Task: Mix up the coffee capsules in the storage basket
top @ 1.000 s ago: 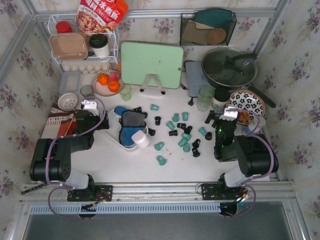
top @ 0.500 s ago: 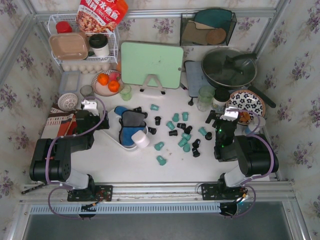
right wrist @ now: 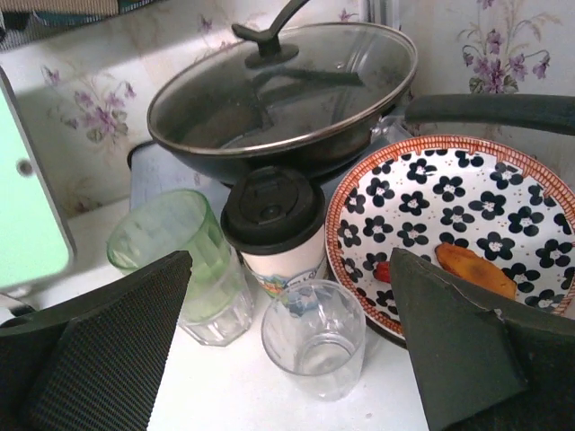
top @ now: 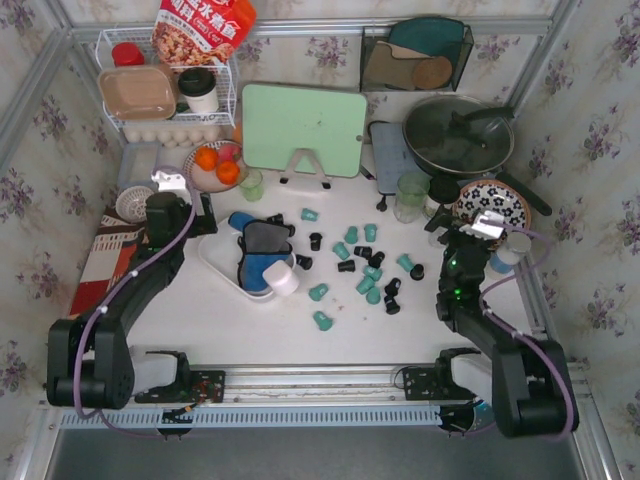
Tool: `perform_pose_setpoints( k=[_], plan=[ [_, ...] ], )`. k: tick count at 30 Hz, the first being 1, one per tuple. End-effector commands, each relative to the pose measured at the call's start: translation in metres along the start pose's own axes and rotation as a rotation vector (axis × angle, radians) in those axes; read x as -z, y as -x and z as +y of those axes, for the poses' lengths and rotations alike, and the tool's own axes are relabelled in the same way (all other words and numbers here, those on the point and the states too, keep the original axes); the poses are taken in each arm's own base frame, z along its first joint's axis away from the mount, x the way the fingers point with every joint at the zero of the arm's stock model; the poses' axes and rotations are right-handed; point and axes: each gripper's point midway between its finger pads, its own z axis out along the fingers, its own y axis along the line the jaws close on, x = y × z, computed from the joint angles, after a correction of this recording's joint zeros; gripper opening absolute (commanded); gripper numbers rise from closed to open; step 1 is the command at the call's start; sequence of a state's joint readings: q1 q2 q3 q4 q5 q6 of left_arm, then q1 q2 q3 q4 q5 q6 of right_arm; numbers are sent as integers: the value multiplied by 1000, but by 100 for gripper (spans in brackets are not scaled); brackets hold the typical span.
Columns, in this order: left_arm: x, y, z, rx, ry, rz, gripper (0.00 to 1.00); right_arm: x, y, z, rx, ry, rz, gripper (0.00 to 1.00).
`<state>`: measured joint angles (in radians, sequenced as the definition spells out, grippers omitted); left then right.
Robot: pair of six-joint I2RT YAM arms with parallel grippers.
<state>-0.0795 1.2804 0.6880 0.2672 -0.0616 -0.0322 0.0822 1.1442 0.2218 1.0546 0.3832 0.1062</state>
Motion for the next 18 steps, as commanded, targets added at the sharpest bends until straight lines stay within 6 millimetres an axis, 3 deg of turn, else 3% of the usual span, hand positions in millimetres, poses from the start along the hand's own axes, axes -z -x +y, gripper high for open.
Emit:
perform_pose_setpoints(
  k=[1,7,12,16,18],
  plan=[
    [31,-17,12,127,117,150,100,9,-6,-12,-55,-84,95,100],
    [75,11,-12,313,28,170,100,12,2,4,-110,-40,177,100],
    [112,20,-11,595,80,158,100,17,5,32,-130,100,256,100],
    [136,39,-49,479,-171,224,100,27,8,56,-174,227,291,100],
    [145,30,-63,425,-243,317,100,32,6,71,-180,309,329,100]
  ],
)
